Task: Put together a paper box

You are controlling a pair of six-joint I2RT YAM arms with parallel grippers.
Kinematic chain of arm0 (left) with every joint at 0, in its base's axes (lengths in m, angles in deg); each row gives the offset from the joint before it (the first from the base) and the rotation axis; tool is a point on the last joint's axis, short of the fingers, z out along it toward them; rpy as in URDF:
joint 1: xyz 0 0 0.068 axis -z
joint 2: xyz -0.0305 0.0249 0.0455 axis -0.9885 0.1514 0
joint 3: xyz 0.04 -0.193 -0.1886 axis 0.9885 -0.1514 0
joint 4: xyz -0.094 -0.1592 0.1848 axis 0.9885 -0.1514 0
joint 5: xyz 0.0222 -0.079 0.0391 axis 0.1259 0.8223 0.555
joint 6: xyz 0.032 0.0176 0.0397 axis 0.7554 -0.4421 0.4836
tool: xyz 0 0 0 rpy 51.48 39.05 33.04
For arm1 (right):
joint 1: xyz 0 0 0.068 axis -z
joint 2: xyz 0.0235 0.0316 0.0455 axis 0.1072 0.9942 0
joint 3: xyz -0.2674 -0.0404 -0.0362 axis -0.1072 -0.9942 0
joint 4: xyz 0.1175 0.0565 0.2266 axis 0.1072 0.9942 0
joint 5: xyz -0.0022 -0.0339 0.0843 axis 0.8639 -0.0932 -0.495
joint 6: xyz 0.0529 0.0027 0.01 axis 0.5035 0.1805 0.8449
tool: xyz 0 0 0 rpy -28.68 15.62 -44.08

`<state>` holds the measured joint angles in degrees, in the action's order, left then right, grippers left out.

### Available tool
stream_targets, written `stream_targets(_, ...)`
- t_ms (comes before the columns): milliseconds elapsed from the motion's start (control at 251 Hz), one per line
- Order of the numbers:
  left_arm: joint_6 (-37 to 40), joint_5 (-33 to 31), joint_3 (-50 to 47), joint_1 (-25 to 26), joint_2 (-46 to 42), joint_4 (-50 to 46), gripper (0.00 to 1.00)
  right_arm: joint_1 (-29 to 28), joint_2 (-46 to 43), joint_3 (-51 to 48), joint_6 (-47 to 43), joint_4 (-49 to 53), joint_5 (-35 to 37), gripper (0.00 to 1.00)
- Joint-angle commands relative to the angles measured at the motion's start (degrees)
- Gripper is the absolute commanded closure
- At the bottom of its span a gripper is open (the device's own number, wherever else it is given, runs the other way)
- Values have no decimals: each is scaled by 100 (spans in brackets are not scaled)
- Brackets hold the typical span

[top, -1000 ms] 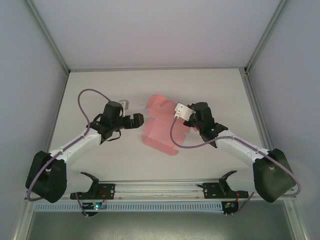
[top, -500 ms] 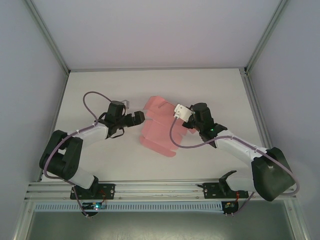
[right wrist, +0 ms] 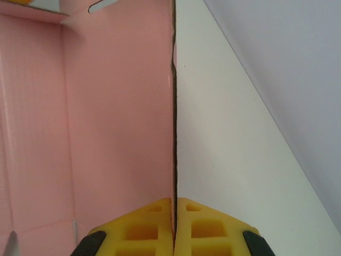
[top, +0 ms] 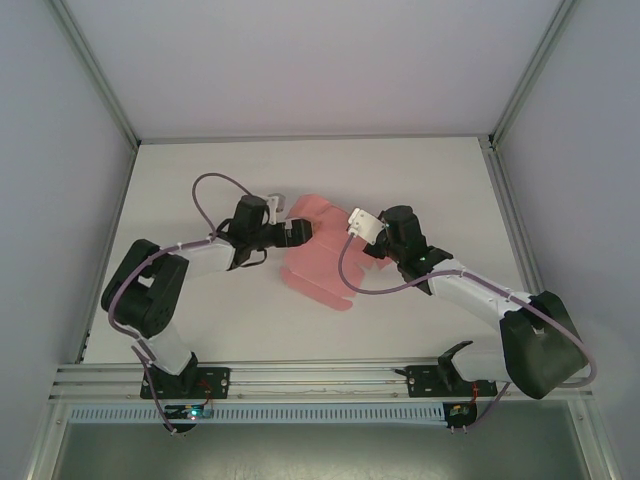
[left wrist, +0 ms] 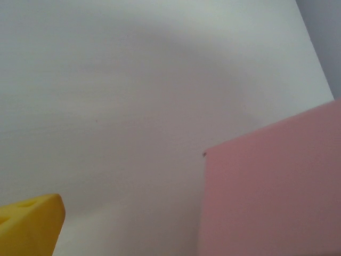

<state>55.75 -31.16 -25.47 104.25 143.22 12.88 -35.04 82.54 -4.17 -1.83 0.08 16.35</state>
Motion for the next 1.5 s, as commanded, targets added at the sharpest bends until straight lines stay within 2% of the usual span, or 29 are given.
stream_targets(0,313,-425,304,198,227,-214,0,-113,-133,-29,-49,-125,-367,100)
stream_targets(172,158,-945,38,231,63,-412,0,-216,-152,-20,-367,-61,60,100)
stream_targets(387,254,-1482,-376,229,-950,-1388,0,-496,167,88,-1562,-213,1617,100)
stream_targets(487,351,-1554,-573,222,-1506,-1709,0,-651,482,-26,-2180,-791,2245,100)
stream_targets(583,398,-1813,-621,199,-1969,-2036,0,-694,767,-115,-2404,-1305,2335,100)
stream_targets(643,342,-2132,-567,129,-2164,-2258,0,-712,1009,-243,-2614,-1964,2485,100)
stream_targets(714,159,-2467,-414,-75,-2193,-2528,0,-722,1346,-458,-3073,-2946,2597,100)
stream_targets(778,-42,-2409,-143,-392,-1984,-2764,0,-720,1673,-518,-3414,-3528,2669,100)
stream_targets(850,-148,-2191,92,-702,-1618,-2743,0,-733,1963,-469,-3584,-3700,2684,100)
stream_targets(970,23,-1466,454,-1012,-882,-2072,0,-741,2102,-524,-3458,-3936,2374,100)
stream_targets(1153,539,-799,1421,-1080,409,-1819,0,-759,2042,-549,-3392,-3951,2121,100)
stream_targets(1349,915,1241,2061,-1073,1353,-1293,0,-768,1995,-525,-3412,-3768,2214,100)
stream_targets(1449,1167,1995,1870,-1055,1371,-823,0,-768,1889,-499,-3212,-3615,2211,100)
stream_targets(1497,1229,2247,1688,-1039,1285,-642,5,-763,1845,-488,-3110,-3532,2211,100)
